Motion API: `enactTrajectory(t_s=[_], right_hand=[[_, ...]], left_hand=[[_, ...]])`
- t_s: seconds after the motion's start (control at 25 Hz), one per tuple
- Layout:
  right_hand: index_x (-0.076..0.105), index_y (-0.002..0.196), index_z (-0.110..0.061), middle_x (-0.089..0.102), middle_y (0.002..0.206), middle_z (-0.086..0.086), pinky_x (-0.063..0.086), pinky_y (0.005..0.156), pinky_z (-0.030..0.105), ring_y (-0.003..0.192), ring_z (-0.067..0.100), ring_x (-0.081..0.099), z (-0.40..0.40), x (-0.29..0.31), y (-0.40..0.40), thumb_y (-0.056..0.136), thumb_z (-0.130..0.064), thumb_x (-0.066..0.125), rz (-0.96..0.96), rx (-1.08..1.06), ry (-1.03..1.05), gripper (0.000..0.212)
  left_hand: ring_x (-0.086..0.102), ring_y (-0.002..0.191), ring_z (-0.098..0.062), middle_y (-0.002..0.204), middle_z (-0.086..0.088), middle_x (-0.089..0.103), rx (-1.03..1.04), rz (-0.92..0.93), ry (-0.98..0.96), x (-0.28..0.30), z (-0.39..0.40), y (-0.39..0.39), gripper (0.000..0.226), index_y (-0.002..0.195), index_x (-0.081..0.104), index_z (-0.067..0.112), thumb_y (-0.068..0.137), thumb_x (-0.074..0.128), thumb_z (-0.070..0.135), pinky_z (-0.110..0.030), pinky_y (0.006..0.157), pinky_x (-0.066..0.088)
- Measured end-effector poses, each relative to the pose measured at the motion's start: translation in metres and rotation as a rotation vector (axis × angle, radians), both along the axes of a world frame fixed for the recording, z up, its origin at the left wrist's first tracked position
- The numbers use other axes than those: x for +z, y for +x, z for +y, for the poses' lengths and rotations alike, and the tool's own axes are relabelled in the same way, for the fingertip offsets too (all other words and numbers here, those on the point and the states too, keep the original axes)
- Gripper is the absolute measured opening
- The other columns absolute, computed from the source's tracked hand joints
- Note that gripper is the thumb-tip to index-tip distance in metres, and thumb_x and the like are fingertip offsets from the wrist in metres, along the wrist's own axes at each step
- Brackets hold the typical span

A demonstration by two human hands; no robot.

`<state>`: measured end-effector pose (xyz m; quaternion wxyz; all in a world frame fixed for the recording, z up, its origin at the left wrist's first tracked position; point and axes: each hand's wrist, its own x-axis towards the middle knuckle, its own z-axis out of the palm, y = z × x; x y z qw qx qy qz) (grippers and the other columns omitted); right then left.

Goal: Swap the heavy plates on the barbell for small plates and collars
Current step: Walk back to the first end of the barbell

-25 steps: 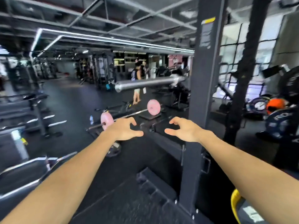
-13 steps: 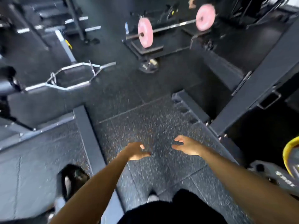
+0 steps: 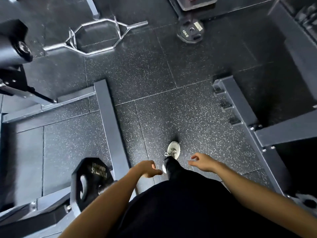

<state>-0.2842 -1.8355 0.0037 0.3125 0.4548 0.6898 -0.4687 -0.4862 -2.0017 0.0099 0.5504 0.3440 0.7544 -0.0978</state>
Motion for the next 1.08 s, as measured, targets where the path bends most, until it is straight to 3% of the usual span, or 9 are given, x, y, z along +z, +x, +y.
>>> enactTrajectory(t_s=[0.16,0.28,0.48,0.64,0.76,0.92,1.08], right_hand=[[0.051,0.130,-0.012,0.053,0.132,0.010,0.044,0.092,0.030,0.106,0.018,0.053,0.092,0.002,-0.058,0.093,-0.037,0.059,0.015,0.021,-0.018,0.046],[0.052,0.128,-0.013,0.055,0.132,0.009,0.045,0.099,0.036,0.113,0.023,0.055,0.165,0.006,-0.107,0.094,-0.037,0.058,0.025,0.050,-0.014,0.042],[0.052,0.129,-0.014,0.055,0.128,0.004,0.044,0.090,0.030,0.107,0.018,0.055,0.253,0.001,-0.182,0.095,-0.037,0.056,0.045,0.046,-0.031,0.041],[0.057,0.124,-0.010,0.061,0.125,0.008,0.048,0.097,0.036,0.108,0.022,0.060,0.318,-0.025,-0.237,0.093,-0.039,0.058,0.013,0.018,-0.054,0.041],[0.062,0.116,-0.007,0.065,0.119,0.011,0.048,0.091,0.033,0.105,0.025,0.062,0.379,-0.026,-0.276,0.093,-0.035,0.060,0.000,-0.103,-0.022,0.037],[0.065,0.111,-0.011,0.067,0.112,0.008,0.043,0.087,0.028,0.101,0.021,0.061,0.473,-0.010,-0.321,0.092,-0.033,0.061,0.054,-0.366,0.120,0.029],[0.066,0.111,-0.013,0.067,0.114,0.006,0.042,0.083,0.024,0.099,0.019,0.060,0.546,-0.019,-0.342,0.091,-0.033,0.061,0.058,-0.501,0.108,0.029]], left_hand=[[0.057,0.106,-0.026,0.110,-0.011,0.060,0.121,0.039,-0.011,0.010,0.074,-0.081,0.046,0.107,0.058,0.011,0.091,0.055,0.054,-0.032,0.090,0.043],[0.056,0.112,-0.026,0.123,-0.009,0.061,0.242,0.077,0.030,0.014,0.131,-0.133,0.056,0.119,0.058,0.013,0.088,0.056,0.059,-0.035,0.099,0.043],[0.058,0.113,-0.025,0.129,-0.007,0.058,0.329,0.114,0.087,0.009,0.213,-0.184,0.055,0.129,0.053,0.026,0.086,0.054,0.060,-0.034,0.098,0.045],[0.055,0.118,-0.026,0.133,-0.009,0.057,0.270,0.046,0.020,-0.012,0.316,-0.270,0.051,0.129,0.055,0.019,0.091,0.051,0.052,-0.033,0.101,0.041],[0.057,0.114,-0.027,0.125,-0.010,0.061,0.111,0.046,0.046,-0.011,0.408,-0.342,0.044,0.121,0.059,0.012,0.094,0.052,0.046,-0.031,0.096,0.042],[0.058,0.088,-0.023,0.099,-0.013,0.061,-0.043,0.019,0.078,0.001,0.539,-0.407,0.026,0.104,0.057,0.013,0.097,0.052,0.038,-0.022,0.065,0.041],[0.058,0.091,-0.022,0.115,-0.013,0.064,-0.231,-0.005,0.051,-0.010,0.647,-0.431,0.044,0.123,0.056,0.008,0.098,0.049,0.043,-0.028,0.083,0.044]])
